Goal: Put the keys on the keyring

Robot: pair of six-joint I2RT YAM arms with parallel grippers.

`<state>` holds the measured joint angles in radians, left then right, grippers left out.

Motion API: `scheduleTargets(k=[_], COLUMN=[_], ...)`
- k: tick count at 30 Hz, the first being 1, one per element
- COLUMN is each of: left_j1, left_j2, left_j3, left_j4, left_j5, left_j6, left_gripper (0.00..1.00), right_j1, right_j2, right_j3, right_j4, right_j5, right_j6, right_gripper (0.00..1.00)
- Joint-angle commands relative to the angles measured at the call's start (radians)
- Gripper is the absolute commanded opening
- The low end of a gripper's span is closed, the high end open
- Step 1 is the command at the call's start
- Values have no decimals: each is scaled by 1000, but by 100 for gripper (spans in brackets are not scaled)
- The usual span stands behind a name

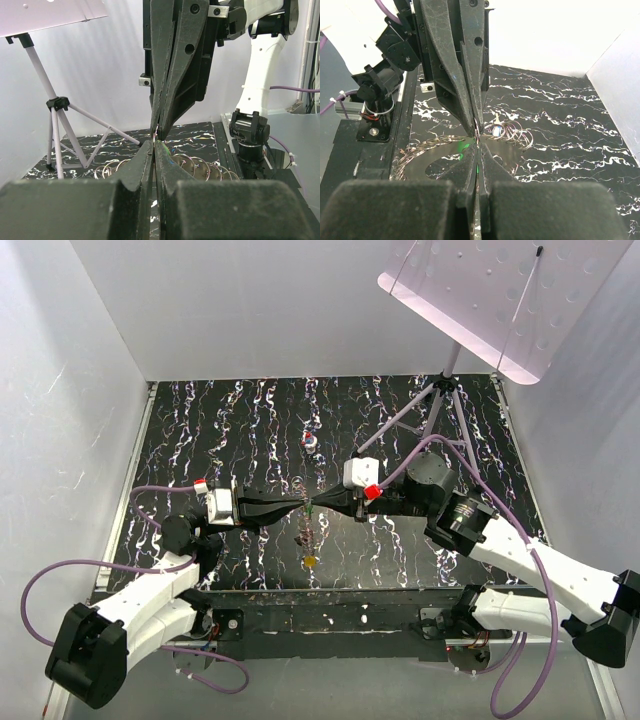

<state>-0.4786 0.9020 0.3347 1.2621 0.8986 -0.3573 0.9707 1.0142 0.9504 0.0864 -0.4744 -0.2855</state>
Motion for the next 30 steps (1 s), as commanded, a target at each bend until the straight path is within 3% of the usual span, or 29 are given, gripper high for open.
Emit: scheduleTargets(k=[1, 30], left_j1=[3, 3], left_j2=[-3, 2], left_j3=[3, 30], left_j4=[52, -27], left_j5=[-9, 36], left_j6=[-8, 18], left_gripper=[0, 0], right_j1=[5, 5], right_j2=[9, 24], right_j3=[4, 28], right_j4=[69, 52], right_j5=[-7, -40], right_j6=[22, 11], right_gripper=[1, 1])
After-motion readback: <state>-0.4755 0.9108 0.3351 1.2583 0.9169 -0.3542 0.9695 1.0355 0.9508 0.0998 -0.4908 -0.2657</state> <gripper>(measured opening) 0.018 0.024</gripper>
